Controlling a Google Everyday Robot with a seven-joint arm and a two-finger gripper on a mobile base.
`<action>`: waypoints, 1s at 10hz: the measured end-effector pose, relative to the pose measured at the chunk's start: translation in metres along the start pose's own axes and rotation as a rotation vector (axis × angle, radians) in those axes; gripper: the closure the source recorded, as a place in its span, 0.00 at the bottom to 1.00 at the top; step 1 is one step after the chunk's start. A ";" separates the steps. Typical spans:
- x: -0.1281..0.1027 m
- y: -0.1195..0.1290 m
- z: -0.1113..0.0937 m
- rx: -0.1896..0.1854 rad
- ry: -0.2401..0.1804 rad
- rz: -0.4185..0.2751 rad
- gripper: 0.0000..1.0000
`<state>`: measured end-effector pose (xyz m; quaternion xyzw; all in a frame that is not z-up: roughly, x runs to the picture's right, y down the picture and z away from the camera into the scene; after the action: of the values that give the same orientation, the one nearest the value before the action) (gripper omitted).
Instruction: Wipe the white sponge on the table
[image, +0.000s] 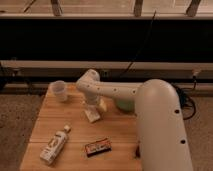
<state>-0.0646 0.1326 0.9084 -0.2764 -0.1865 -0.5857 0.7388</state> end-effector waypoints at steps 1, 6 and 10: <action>-0.002 0.001 0.005 -0.004 -0.013 0.001 0.20; -0.008 0.002 0.010 -0.016 -0.034 -0.004 0.21; -0.020 -0.004 0.000 -0.006 -0.016 -0.018 0.56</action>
<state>-0.0729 0.1469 0.8972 -0.2813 -0.1931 -0.5906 0.7312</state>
